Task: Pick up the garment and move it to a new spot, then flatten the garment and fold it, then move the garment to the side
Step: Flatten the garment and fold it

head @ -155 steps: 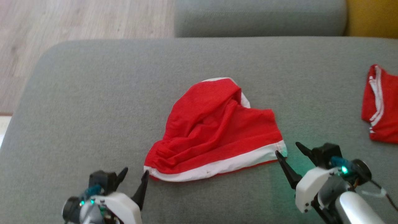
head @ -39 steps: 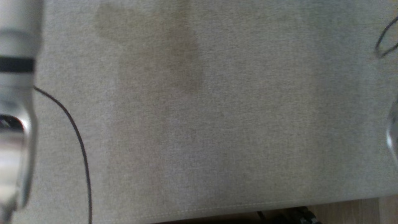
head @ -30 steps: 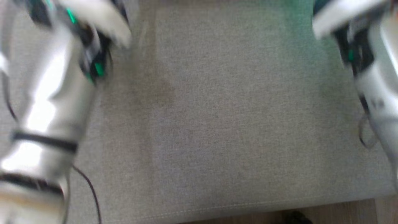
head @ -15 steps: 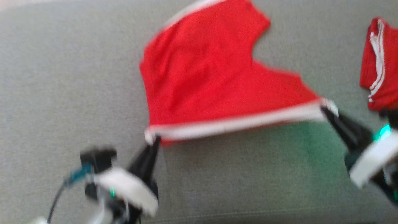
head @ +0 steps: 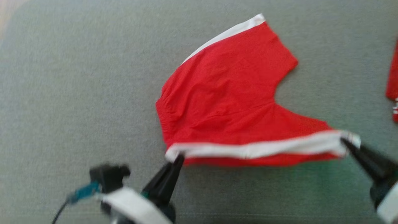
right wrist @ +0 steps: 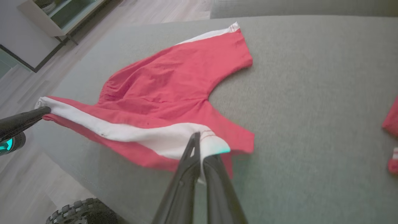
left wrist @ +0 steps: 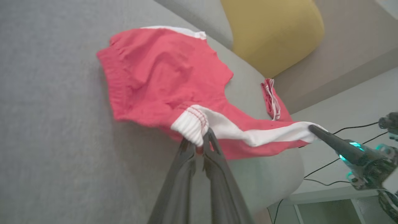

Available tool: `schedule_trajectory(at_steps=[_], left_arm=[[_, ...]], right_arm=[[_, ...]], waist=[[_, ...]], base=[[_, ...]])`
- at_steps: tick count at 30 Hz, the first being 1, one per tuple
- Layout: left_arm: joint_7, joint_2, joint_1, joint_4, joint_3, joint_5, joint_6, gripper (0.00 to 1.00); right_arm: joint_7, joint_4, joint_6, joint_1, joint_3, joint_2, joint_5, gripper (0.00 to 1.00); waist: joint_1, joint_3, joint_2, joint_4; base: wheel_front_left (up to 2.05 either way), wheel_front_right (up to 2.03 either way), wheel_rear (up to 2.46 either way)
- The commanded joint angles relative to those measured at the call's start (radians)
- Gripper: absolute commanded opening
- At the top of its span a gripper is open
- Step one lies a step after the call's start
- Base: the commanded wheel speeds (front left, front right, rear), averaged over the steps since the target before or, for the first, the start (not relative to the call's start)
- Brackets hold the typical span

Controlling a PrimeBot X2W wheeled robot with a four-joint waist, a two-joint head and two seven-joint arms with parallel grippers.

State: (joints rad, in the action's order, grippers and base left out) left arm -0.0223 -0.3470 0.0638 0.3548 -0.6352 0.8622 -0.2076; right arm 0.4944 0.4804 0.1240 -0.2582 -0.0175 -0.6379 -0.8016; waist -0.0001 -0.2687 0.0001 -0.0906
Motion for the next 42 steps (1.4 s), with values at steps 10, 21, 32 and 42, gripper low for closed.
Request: schedule_trajectory(at_steps=[10,21,32,42], left_arm=[[-0.039,0.151,-0.364,-0.072,0.094,0.028,-0.016,0.00],[0.009,0.258,-0.563,-0.338,0.084,0.015,0.000,0.00],[0.091,0.292,-0.652,-0.473,0.034,0.037,0.014,0.00],[0.108,0.296,-0.670,-0.501,-0.009,0.066,-0.002,0.87]], right_arm=[[0.280,-0.164,0.007,0.616,-0.062,-0.052,-0.077,0.00],[0.321,-0.497,0.007,0.992,-0.173,-0.003,-0.004,0.00],[0.238,-0.652,0.007,1.153,-0.283,-0.012,0.032,0.00],[0.118,-0.749,0.007,1.207,-0.354,-0.010,0.061,1.00]], waist=[[0.0001,-0.204,-0.0001,-0.146],[0.0001,-0.285,-0.0001,-0.235],[0.0001,-0.321,-0.0001,-0.261],[0.0001,-0.324,-0.0001,-0.257]], base=[[0.00,0.00,0.00],[0.00,0.00,0.00],[0.00,0.00,0.00],[0.00,0.00,0.00]])
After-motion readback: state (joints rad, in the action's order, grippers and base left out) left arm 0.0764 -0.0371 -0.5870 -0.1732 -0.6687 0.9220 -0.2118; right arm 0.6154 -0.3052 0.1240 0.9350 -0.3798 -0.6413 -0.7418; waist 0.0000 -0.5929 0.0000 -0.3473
